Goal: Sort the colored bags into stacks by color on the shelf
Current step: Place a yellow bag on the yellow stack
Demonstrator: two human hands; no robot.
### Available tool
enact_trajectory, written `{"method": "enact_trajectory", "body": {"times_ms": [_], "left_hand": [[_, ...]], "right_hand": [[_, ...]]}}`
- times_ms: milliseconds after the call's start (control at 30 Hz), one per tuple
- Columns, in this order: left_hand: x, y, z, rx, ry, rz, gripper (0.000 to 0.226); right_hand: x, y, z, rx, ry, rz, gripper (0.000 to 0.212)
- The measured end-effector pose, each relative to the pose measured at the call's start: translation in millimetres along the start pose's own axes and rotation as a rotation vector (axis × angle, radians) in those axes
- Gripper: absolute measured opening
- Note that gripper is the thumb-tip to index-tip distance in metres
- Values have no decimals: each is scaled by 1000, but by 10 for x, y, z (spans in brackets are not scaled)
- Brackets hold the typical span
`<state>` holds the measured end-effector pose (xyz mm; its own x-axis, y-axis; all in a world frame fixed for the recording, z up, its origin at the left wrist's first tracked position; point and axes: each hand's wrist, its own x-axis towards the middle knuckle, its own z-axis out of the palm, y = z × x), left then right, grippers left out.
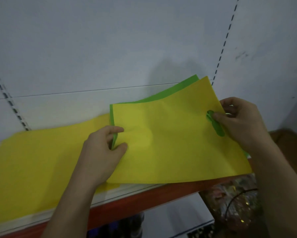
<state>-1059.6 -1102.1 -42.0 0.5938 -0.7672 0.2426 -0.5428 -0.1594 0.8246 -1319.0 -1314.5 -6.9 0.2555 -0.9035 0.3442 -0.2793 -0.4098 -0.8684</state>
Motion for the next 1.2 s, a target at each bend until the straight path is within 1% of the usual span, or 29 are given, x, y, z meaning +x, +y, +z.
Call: {"method": "enact_trajectory", "body": {"times_ms": [67, 167, 267, 333, 467, 567, 633, 733, 767, 800, 900, 967, 1067, 1200], "left_hand": [[66, 98, 225, 35, 1, 23, 31], [132, 231, 508, 189, 50, 82, 29], [188, 299, 689, 296, 108, 145, 19], [229, 295, 751, 345, 144, 142, 19], [294, 243, 792, 450, 132, 96, 21], [300, 226, 707, 419, 132, 109, 21], [276, 240, 605, 390, 123, 104, 25], [205, 201, 335, 357, 153, 89, 39], [184, 142, 212, 347, 167, 79, 40], [158, 72, 74, 347, 182, 68, 37], [74, -171, -374, 385, 227, 15, 18], [17, -347, -688, 439, 268, -23, 10], [-70, -627, -1139, 497, 322, -86, 11], [-197, -936, -1605, 522, 343, -168, 9]], "right_hand": [[148, 155, -125, -56, -1, 4, 15], [340, 400, -241, -138, -2, 12, 13], [464, 586, -296, -190, 3, 23, 12], [520, 663, -289, -214, 2, 47, 12], [585, 711, -248, -272, 9, 84, 11], [583, 657, -227, -324, 24, 45, 13], [562, 584, -182, -306, 14, 26, 12], [495, 398, -12, -289, -26, -8, 12], [463, 329, 80, -283, -45, -19, 14], [431, 263, 192, -276, -62, -36, 16], [324, 36, 602, -256, -109, -91, 20], [238, -128, 927, -194, -169, -98, 23], [94, -351, 1419, -126, -230, -122, 30], [-46, -587, 1961, -228, -294, -217, 18]]}}
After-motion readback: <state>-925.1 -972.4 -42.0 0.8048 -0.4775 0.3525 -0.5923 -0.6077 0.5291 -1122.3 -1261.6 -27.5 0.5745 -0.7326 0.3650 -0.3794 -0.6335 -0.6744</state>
